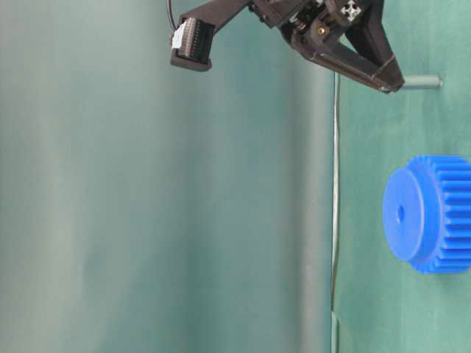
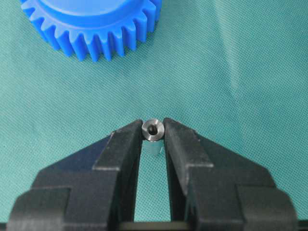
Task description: Insert the shaft into the center hole of the gear.
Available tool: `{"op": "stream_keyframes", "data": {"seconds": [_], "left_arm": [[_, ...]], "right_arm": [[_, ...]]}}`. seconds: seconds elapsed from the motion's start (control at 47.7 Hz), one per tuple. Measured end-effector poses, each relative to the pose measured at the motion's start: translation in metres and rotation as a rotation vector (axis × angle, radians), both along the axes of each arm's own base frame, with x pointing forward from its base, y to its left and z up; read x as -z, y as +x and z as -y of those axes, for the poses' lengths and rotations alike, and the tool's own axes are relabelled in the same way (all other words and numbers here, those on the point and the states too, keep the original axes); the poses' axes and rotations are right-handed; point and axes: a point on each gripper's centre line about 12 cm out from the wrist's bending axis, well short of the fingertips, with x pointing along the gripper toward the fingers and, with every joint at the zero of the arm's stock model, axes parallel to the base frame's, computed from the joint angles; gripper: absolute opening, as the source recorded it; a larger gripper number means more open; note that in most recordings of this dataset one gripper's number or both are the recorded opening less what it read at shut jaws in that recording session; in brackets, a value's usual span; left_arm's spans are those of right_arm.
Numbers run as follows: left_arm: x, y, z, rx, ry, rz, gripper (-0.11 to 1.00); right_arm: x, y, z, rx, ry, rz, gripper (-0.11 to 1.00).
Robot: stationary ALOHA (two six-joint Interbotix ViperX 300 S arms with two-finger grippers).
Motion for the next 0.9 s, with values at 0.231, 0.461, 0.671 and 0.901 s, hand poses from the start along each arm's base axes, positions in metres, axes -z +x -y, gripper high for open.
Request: {"op": "stream_keyframes", "data": {"seconds": [0.231,0.461,0.671,0.901], "left_arm": [[-0.0003,-0.0003,0.0,0.0,0.0,0.002,0.0],[0.0,0.0,0.0,0.0,0.0,0.0,0.0],[-0.0003,-0.0003,0.0,0.0,0.0,0.002,0.0],[-0.0005,-0.0003,0.0,0.0,0.0,0.003,0.0]], "right_arm": [[-0.0003,0.0002,0.0001,0.0,-0.001,0.003,0.18],[-0.0002,0.0001,0.0003,0.011,0.008,0.005,0.18],[-0.0004,0.0002,0.0004,0.012,0.008,0.006,0.18],[-0.0004,0.0002,0.0004,0.012,0.008,0.006,0.39]]}}
